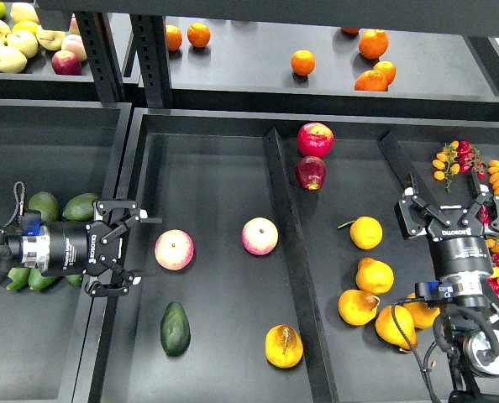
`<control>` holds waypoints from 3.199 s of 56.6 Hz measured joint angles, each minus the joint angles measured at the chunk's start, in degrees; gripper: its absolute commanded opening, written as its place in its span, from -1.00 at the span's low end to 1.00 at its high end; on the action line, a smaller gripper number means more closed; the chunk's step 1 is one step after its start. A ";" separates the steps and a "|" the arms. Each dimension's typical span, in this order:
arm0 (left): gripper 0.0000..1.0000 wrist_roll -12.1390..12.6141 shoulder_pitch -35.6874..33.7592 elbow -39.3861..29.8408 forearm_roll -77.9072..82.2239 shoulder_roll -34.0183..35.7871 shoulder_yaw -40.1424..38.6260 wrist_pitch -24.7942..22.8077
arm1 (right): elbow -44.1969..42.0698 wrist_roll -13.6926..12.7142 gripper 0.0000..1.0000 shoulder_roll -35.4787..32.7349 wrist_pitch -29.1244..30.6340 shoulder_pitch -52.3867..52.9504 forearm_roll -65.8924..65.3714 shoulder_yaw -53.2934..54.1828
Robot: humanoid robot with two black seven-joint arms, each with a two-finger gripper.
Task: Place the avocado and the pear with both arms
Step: 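Move the left gripper over the dark green avocado and lower, then close the left gripper on the dark green avocado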
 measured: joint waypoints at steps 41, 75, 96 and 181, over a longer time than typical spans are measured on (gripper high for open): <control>0.91 0.00 -8.55 15.57 13.02 -14.71 11.34 0.00 | -1.27 0.00 1.00 0.00 0.09 -0.27 1.10 0.77; 0.91 0.00 -8.48 30.03 13.29 -23.92 13.11 0.00 | -1.54 -0.06 1.00 0.00 0.09 -0.31 1.09 0.90; 0.91 0.01 -7.89 31.84 13.29 -25.44 14.81 0.00 | -1.28 -0.09 1.00 0.00 0.09 -0.31 1.10 0.65; 0.86 0.01 -6.30 36.34 12.65 -31.87 15.47 0.00 | -0.58 -0.07 1.00 0.00 0.70 -0.23 1.19 0.68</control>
